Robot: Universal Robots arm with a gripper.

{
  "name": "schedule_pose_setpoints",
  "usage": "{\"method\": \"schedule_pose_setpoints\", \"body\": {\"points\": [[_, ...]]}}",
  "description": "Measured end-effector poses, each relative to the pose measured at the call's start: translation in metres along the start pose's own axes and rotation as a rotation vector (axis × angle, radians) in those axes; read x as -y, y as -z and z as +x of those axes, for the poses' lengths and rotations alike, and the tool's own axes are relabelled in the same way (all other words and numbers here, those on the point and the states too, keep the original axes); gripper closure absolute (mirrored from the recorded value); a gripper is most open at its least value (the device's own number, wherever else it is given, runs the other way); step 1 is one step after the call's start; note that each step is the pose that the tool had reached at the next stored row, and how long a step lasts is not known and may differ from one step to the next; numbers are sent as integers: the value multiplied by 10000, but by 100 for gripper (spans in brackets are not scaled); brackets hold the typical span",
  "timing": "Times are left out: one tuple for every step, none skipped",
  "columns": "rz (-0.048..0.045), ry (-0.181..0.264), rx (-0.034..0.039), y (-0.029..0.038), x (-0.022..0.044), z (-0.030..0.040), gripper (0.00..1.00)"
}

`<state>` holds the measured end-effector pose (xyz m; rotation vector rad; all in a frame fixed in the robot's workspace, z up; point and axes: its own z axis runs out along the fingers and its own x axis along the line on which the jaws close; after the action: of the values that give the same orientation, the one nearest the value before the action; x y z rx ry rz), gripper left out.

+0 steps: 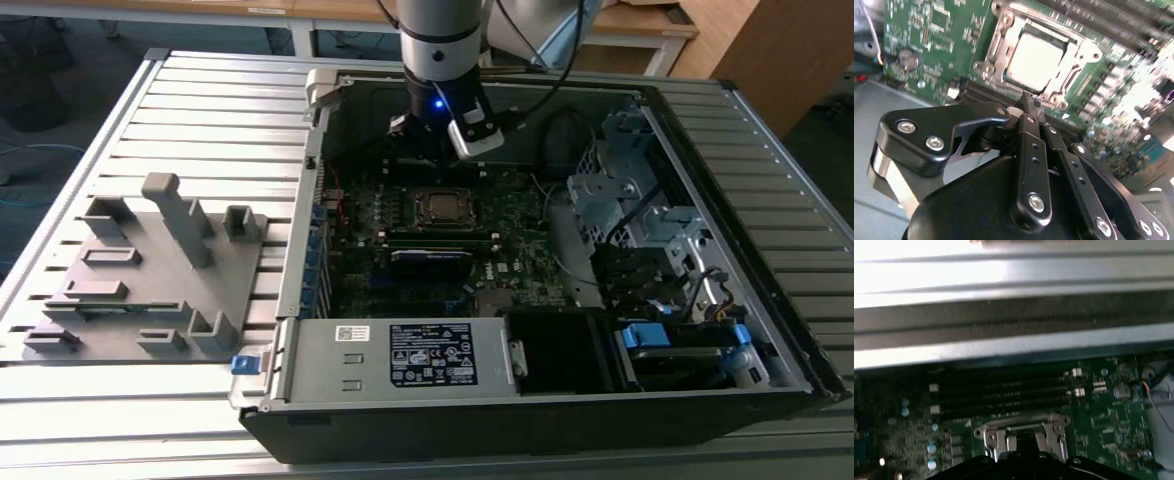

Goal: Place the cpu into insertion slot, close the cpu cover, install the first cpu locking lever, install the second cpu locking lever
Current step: 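Install the first cpu locking lever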

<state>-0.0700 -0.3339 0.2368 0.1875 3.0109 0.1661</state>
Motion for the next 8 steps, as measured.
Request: {"method": "schedule_pose_setpoints", "body": {"points": [[110,13,8,-1,-1,-5,90],[166,21,13,-2,-2,-7,90],[181,23,14,-2,-1,-8,90],[182,24,14,-2,-1,-8,90],[184,24,15,-2,-1,-8,90],[185,23,14,-1,-1,-7,90],[186,23,14,-1,-1,-7,90],[189,23,13,-2,-1,-7,90]]}}
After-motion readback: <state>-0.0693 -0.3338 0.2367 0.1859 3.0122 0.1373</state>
